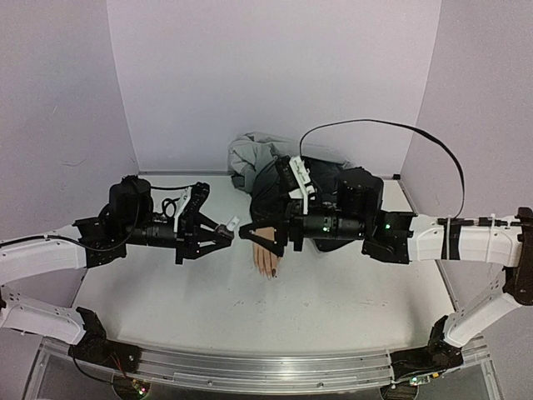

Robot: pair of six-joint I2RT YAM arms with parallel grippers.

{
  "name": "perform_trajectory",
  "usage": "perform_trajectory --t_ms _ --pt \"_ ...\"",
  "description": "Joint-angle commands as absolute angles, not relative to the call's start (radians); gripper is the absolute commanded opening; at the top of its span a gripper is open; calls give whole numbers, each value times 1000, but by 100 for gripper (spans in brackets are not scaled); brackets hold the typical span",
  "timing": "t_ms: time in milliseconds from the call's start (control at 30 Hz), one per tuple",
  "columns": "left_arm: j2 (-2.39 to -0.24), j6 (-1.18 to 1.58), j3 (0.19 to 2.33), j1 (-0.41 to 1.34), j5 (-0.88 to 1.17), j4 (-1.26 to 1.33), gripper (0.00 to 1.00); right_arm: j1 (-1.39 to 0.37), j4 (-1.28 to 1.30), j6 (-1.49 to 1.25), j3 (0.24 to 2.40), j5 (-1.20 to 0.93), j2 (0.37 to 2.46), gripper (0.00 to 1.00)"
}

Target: Paint the nails

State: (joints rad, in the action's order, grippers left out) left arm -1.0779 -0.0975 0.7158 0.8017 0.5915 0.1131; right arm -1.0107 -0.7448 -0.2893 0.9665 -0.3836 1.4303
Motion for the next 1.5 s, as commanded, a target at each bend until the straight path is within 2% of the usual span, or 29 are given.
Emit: perform_trajectory --t_ms 0,533,667,733,1000,1067,1167,1333,1467 --pt "-1103 -44 788 804 870 181 0 -1010 -834 -197 963 -711 1407 89" --pt "-1127 -29 796 804 945 184 0 -1011 -880 -208 1087 -763 1536 41" --pt "-1125 -29 796 804 940 184 0 -1010 -898 -229 1100 -792 1564 22" --pt "-1123 -28 795 804 931 184 0 -1011 -907 -240 1103 -806 1583 15" --pt "-1088 -39 781 804 835 187 0 -1010 -1013 -308 1062 -812 1619 11" --pt "-1075 -41 776 804 790 190 0 -1011 -1039 -333 1048 -786 1625 0" --pt "-1046 -39 757 804 680 203 0 -1018 -1098 -380 1022 -698 1637 0" --pt "-979 -22 707 804 381 252 0 -1068 -1146 -529 1027 -425 1708 0" --pt "-947 -80 682 804 173 258 0 -1181 -1105 -686 1093 -53 1776 0"
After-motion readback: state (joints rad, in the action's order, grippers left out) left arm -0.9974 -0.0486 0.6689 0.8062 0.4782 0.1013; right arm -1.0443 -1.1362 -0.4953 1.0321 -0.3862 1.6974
